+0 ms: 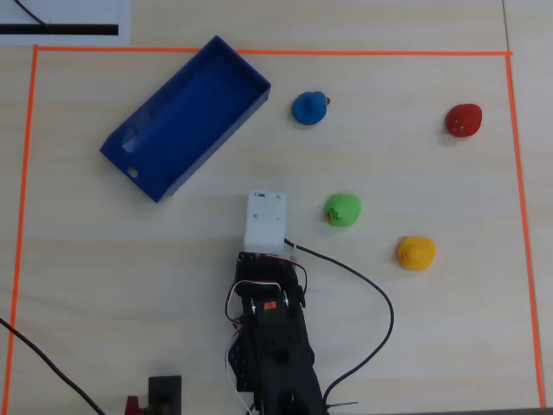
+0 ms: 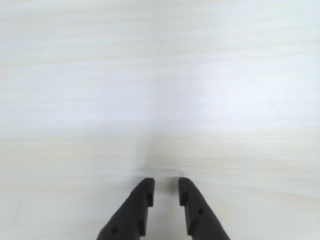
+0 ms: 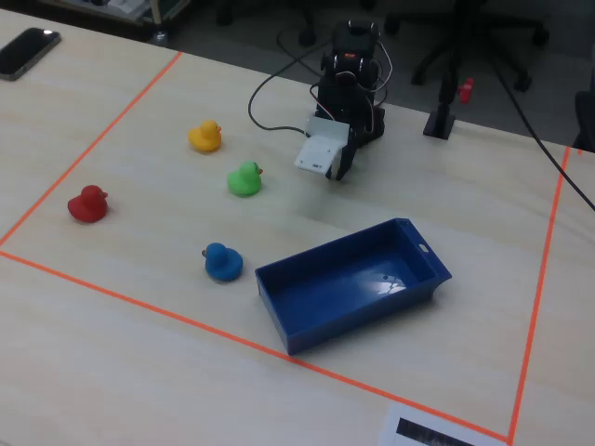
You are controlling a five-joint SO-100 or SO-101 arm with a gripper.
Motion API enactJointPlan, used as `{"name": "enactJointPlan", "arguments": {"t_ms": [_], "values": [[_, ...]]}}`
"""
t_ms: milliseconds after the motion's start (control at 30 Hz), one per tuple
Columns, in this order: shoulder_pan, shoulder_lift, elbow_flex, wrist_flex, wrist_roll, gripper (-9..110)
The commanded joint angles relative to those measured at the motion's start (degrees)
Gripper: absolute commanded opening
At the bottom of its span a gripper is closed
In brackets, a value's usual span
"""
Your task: Grasp green duck and put it into box.
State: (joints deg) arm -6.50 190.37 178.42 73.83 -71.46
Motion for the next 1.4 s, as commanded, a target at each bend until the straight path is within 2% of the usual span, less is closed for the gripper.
{"name": "enactJointPlan", "arguments": {"t_ms": [0, 67, 133, 300, 533, 633, 733, 867, 1000, 1100, 1267, 1367], "values": [[-0.53, -0.70, -0.18, 1.05, 0.70, 4], [0.18, -0.70, -0.18, 0.97, -0.62, 6], [3.25, -0.70, -0.18, 1.41, -5.01, 13], [6.06, -0.62, -0.18, 1.14, -7.12, 2], [13.18, -0.70, -0.18, -1.05, -8.79, 0], [17.49, -4.75, -4.31, -6.15, -9.40, 1], [22.15, -16.44, -15.64, -10.63, -9.49, 20], [26.02, -29.79, -32.52, -12.48, -9.67, 35], [31.11, -39.64, -47.55, -12.48, -11.51, 39], [35.33, -43.77, -53.00, -14.41, -14.68, 40], [40.96, -48.60, -52.73, -19.42, -19.78, 40], [44.38, -50.89, -47.64, -26.54, -23.12, 39]]}}
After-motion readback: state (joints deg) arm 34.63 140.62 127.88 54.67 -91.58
